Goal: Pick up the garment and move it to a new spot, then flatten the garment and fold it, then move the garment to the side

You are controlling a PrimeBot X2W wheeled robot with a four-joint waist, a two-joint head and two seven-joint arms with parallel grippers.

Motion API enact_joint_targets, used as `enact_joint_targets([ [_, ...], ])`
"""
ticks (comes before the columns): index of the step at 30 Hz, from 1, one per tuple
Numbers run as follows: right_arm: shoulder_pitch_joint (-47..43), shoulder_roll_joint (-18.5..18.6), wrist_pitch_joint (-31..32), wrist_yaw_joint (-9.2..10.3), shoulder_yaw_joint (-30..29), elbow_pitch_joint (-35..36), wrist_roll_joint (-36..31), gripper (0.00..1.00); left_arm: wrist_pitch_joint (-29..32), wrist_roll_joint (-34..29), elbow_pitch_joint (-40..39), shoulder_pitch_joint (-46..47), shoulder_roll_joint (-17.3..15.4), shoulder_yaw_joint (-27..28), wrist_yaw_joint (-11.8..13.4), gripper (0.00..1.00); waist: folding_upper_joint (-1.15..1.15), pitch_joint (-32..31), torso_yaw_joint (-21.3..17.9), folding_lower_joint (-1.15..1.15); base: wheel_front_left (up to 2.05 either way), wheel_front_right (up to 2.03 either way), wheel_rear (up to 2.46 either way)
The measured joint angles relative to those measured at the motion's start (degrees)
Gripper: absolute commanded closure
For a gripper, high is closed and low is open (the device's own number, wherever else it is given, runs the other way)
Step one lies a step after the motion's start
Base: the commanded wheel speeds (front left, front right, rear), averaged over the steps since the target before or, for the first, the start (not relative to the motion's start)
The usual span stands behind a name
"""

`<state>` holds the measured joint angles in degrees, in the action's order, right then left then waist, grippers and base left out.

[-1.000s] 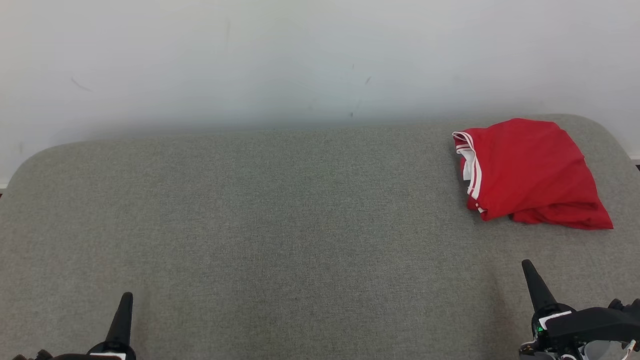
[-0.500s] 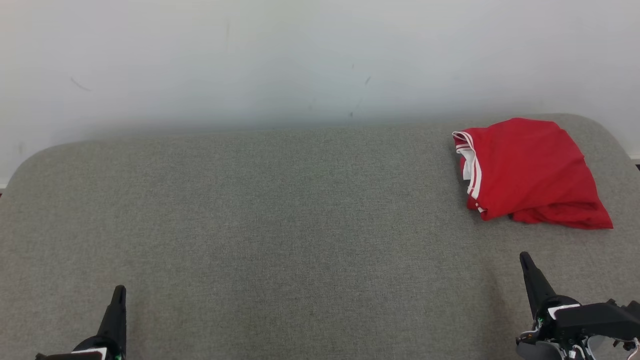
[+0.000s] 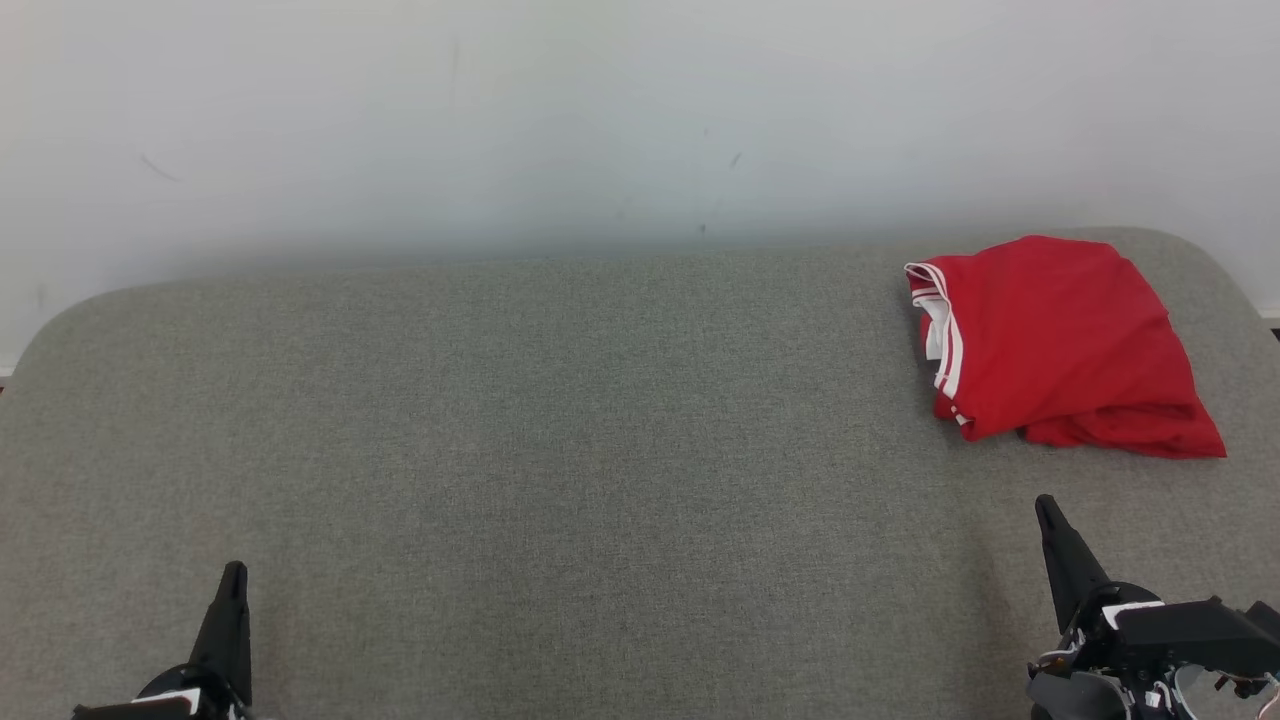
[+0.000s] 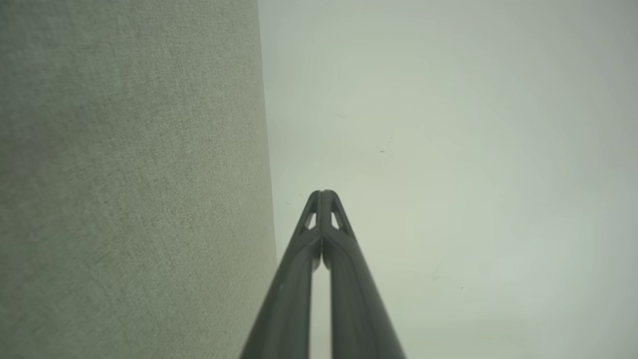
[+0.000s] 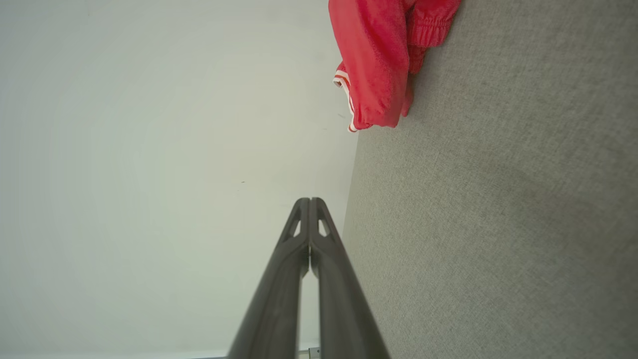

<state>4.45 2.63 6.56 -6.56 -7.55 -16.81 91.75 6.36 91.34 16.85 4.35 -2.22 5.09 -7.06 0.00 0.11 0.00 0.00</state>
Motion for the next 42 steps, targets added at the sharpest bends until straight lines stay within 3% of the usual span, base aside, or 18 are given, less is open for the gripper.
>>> enact_joint_targets([
  [42,0.0,0.0,0.0,-0.08,0.0,-0.1,0.0,1.00,0.0,0.0,0.1,0.0,0.0,0.0,0.0,1.00,0.00,0.0,0.0,0.00,0.00,0.00,0.00],
])
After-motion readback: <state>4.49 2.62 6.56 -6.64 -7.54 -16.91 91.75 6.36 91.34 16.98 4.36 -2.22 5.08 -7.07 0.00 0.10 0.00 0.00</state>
